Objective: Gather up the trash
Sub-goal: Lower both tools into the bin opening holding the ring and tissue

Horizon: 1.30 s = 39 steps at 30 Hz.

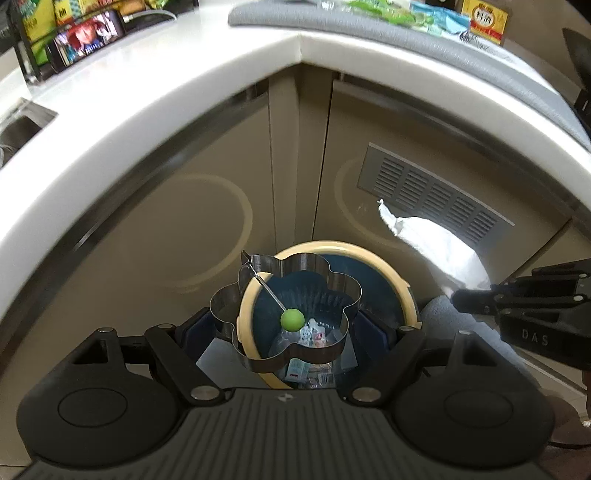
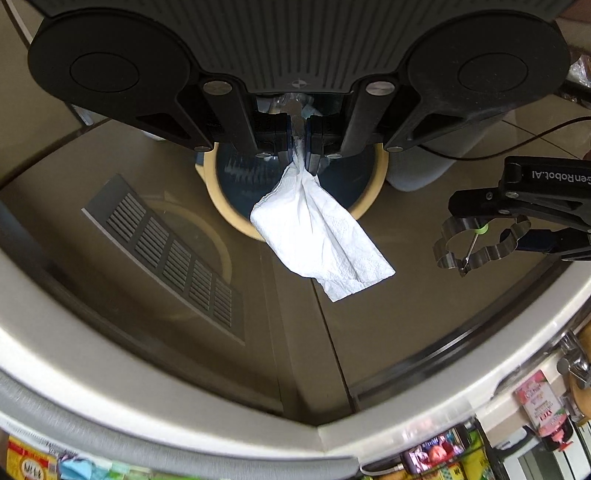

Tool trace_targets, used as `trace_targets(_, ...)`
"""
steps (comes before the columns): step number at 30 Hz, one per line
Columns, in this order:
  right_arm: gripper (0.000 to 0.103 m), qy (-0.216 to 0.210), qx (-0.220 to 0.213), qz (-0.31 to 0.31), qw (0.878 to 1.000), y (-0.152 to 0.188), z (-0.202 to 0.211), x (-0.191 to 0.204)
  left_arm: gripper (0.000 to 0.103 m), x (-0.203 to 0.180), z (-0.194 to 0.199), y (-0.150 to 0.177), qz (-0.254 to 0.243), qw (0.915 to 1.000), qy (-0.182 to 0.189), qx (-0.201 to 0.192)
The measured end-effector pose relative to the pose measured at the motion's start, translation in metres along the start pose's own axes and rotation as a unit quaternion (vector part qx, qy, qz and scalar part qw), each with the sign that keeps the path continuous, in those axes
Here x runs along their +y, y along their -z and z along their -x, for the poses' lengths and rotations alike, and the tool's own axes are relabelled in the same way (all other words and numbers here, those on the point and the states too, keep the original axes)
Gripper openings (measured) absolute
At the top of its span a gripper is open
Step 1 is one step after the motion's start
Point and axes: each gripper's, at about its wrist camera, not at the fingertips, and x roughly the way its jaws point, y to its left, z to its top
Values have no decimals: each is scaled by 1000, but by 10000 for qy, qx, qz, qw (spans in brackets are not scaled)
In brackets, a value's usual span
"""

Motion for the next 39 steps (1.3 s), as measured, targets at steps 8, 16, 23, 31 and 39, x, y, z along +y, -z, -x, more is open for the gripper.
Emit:
trace_targets(8, 7, -69, 512, -247, 9984, -1, -36, -12, 86, -6, -44, -4, -83, 9989, -13, 466)
trace_targets(16, 7, -66, 703, -339, 9969, -1, -53, -16, 86, -6, -65, -5, -100, 9972, -12, 739)
trace_targets(23, 7, -2, 849, -407, 9956, -1, -62, -13, 79, -7, -89, -7, -98, 9958, -63, 911)
trace_targets(31, 7, 74, 977, -414, 9943, -5, -76, -13, 79, -11, -118, -12, -197, 9937, -175, 1088)
trace_targets(39, 8, 97, 1267, -501, 9906, -7, -93, -15, 79, -17, -134, -12, -290, 9916, -145, 1255)
